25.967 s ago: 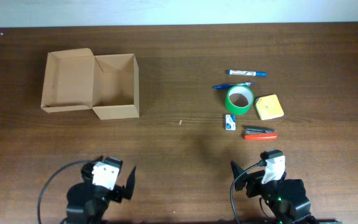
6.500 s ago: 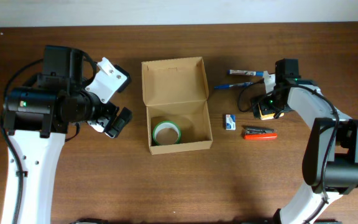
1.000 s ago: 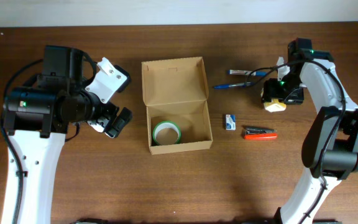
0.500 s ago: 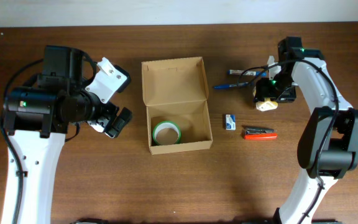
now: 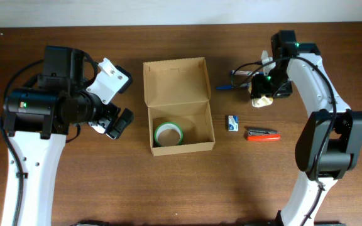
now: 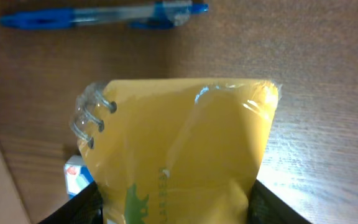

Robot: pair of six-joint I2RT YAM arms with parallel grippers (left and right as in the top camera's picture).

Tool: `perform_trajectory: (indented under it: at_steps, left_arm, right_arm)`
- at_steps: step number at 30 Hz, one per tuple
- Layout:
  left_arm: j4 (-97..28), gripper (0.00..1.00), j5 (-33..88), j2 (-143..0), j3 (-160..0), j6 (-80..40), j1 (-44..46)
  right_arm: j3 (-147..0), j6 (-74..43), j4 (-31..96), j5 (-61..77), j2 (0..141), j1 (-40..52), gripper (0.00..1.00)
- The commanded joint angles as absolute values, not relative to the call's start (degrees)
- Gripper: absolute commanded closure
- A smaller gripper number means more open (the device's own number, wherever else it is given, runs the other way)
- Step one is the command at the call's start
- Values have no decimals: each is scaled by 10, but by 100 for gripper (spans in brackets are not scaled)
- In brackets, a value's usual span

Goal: Pack container
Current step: 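Carry the yellow notepad left and lower it into the box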

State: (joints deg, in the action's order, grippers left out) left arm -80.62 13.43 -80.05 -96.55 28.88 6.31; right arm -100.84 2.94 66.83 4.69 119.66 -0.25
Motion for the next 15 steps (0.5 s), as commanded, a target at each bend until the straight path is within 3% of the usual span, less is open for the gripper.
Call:
perform_trajectory:
  at_steps: [1, 15]
  left_arm:
    - [-806, 0, 136, -798, -974, 296, 62]
    - [-806, 0, 136, -798, -974, 296, 62]
  right_arm:
    - [-1074, 25, 698, 58, 1192, 14, 64]
    - [-1353, 4, 904, 58, 1183, 150, 64]
